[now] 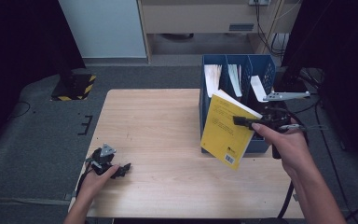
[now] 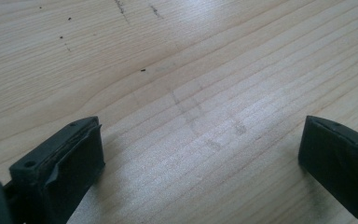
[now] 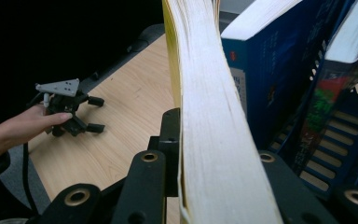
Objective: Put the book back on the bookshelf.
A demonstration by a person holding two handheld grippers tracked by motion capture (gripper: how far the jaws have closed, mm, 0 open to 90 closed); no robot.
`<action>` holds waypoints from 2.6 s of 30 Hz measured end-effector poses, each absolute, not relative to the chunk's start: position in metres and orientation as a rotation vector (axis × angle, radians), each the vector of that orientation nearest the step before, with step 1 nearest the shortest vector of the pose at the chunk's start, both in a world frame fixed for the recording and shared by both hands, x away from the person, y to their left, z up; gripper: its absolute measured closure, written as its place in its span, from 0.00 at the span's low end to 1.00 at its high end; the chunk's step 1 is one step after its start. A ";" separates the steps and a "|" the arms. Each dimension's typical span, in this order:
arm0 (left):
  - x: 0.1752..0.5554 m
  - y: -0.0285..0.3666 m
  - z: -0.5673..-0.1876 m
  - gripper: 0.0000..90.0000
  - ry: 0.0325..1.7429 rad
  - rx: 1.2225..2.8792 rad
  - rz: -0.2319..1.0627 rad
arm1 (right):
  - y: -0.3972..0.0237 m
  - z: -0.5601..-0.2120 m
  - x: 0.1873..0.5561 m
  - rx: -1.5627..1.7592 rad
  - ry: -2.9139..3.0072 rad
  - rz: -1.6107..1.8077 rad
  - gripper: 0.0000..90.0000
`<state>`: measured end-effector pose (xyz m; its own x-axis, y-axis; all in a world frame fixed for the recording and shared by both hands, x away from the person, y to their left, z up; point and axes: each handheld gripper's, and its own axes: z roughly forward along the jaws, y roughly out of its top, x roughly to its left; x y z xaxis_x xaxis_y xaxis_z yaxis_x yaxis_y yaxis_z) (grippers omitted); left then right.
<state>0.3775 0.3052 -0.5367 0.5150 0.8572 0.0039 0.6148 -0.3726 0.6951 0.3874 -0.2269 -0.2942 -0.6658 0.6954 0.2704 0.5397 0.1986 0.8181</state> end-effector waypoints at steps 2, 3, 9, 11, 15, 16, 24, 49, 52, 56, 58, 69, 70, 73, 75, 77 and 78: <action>0.378 0.305 -0.537 0.00 1.194 2.117 0.488 | -0.231 -0.290 0.387 1.207 2.298 1.465 0.84; 0.378 0.305 -0.537 0.00 1.195 2.118 0.488 | -0.233 -0.287 0.386 1.211 2.295 1.470 0.84; 0.378 0.305 -0.537 0.00 1.195 2.118 0.488 | -0.240 -0.278 0.387 1.224 2.279 1.484 0.84; 0.378 0.305 -0.537 0.00 1.194 2.117 0.488 | -0.241 -0.277 0.389 1.231 2.276 1.477 0.84; 0.378 0.305 -0.537 0.00 1.194 2.116 0.488 | -0.242 -0.275 0.392 1.238 2.266 1.461 0.84; 0.378 0.305 -0.537 0.00 1.194 2.116 0.488 | -0.243 -0.275 0.392 1.238 2.264 1.460 0.84; 0.378 0.305 -0.537 0.00 1.194 2.117 0.488 | -0.253 -0.278 0.396 1.265 2.230 1.428 0.84; 0.378 0.305 -0.537 0.00 1.193 2.116 0.488 | -0.281 -0.285 0.389 1.323 2.194 1.389 0.84; 0.378 0.305 -0.537 0.00 1.193 2.117 0.488 | -0.284 -0.286 0.388 1.330 2.188 1.385 0.84; 0.378 0.305 -0.537 0.00 1.193 2.117 0.487 | -0.290 -0.287 0.388 1.346 2.176 1.379 0.84; 0.378 0.305 -0.537 0.00 1.193 2.117 0.487 | -0.292 -0.288 0.389 1.352 2.170 1.377 0.84; 0.378 0.305 -0.537 0.00 1.193 2.117 0.487 | -0.302 -0.285 0.398 1.393 2.131 1.356 0.84; 0.378 0.305 -0.537 0.00 1.193 2.117 0.487 | -0.303 -0.285 0.399 1.399 2.125 1.356 0.84; 0.378 0.305 -0.537 0.00 1.193 2.117 0.487 | -0.305 -0.284 0.403 1.408 2.106 1.344 0.84; 0.378 0.305 -0.537 0.00 1.193 2.117 0.487 | -0.305 -0.284 0.406 1.421 2.096 1.336 0.84; 0.378 0.305 -0.537 0.00 1.193 2.117 0.487 | -0.305 -0.284 0.410 1.427 2.088 1.330 0.84; 0.378 0.305 -0.537 0.00 1.193 2.116 0.487 | -0.305 -0.285 0.411 1.431 2.086 1.329 0.84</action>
